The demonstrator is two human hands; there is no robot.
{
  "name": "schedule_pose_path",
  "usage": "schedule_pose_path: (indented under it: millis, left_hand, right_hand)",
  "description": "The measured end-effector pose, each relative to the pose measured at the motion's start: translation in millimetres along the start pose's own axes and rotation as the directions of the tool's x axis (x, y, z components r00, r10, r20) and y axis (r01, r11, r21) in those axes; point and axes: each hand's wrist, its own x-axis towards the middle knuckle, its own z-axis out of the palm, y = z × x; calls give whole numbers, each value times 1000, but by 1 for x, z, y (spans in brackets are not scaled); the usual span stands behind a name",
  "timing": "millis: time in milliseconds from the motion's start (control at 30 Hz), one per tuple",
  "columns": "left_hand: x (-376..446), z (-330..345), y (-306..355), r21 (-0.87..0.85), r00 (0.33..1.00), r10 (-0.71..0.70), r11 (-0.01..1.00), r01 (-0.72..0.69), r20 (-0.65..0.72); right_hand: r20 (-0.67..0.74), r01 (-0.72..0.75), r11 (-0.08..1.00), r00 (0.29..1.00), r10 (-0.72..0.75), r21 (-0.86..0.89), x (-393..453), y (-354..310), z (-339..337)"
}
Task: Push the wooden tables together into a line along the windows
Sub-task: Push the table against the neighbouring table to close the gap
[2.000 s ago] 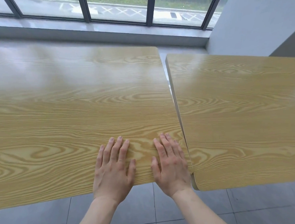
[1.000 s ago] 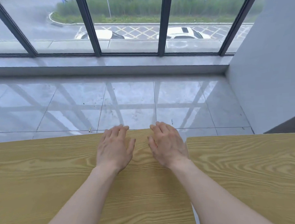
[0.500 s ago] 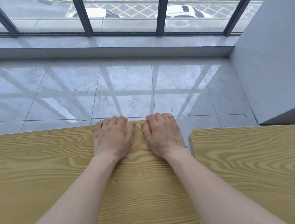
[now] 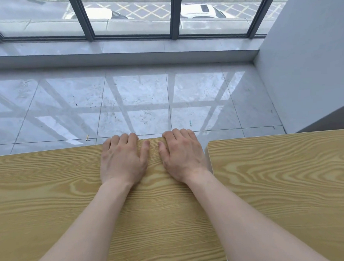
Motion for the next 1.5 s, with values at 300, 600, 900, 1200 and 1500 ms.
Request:
schedule_pose_path:
  millis: [300,600,900,1200,1500]
  left_hand:
    - [-14,4,19,-6,999,49,999,-49,3]
    - [-13,4,18,-26,999,46,999,-46,2]
    - [-14,0,13,-81,998,61,995,-58,27]
    - [-69,-50,8,-172,996,68,983,-59,50]
    - [-211,-87,-12,-207,994,107,972,-109,-19]
  right_hand:
    - [-12,-39,999,999,39,-31,-23,16,-5]
    - [-8,-43,999,999,43,-28,-23,14,-6]
    - [25,-33,998,999,34,-62,-21,13,-9]
    - [50,-13,997,999,16,-77,-79,-9,-43]
    - [11,-28,996,1000,29,-82,-218,-63,-86]
